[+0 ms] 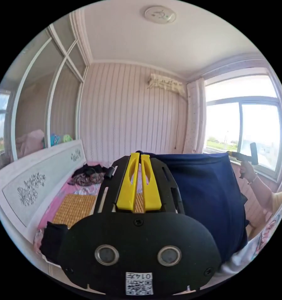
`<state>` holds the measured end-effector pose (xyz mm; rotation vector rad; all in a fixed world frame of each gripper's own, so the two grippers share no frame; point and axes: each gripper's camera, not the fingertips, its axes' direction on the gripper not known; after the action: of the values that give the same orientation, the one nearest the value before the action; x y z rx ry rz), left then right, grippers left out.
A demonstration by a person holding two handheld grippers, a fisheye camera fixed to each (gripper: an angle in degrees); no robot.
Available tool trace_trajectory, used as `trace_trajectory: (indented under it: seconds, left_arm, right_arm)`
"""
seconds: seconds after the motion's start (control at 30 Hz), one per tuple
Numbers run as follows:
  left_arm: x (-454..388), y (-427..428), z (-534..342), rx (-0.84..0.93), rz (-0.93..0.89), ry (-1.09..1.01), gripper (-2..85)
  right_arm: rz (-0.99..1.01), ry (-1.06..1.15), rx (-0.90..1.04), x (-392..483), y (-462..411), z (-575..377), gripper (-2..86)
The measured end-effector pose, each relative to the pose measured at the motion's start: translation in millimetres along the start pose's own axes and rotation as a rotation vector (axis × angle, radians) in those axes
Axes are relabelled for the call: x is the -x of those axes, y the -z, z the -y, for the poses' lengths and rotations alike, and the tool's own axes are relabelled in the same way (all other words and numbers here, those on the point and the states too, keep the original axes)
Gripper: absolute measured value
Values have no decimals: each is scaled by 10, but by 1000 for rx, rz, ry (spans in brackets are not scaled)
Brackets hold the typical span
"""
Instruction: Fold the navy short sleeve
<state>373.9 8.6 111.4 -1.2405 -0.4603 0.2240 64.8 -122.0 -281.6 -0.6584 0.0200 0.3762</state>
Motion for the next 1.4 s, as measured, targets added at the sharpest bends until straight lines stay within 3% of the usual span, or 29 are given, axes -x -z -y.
trace_trajectory:
  seconds: [0.1, 0.17, 0.23, 0.33, 0.47, 0.77, 1.03, 1.2, 1.4]
  left_arm:
    - [191, -593, -210, 83, -31, 166, -10]
    - [202, -790, -143, 104, 19, 174, -10]
    - [173, -835, 201, 58, 39, 136, -10]
    - [39, -721, 625, -56, 36, 23, -10]
    - [52, -844, 613, -81, -13, -10, -10]
    - [467, -2227, -1125, 299, -73, 149, -10]
    - [649, -3121, -2737, 655, -59, 447, -10]
    - [464, -3315, -3110, 815, -3, 380, -10]
    - [300, -3471, -3262, 864, -7, 343, -9]
  right_arm:
    - [15, -135, 155, -286, -816, -24, 4]
    - [52, -239, 155, -458, -1060, 62, 4]
    - [55, -315, 38, -574, -1056, 339, 3]
    - [85, -247, -145, -514, -839, 716, 3]
    - [113, -163, -210, -478, -814, 750, 4]
    - [-7, -248, 155, -915, -1881, -981, 6]
    - [29, -723, 539, -1482, -2846, -2924, 6]
    - [4, -795, 641, -1499, -2880, -3481, 7]
    - [31, -761, 682, -1236, -2697, -3753, 11]
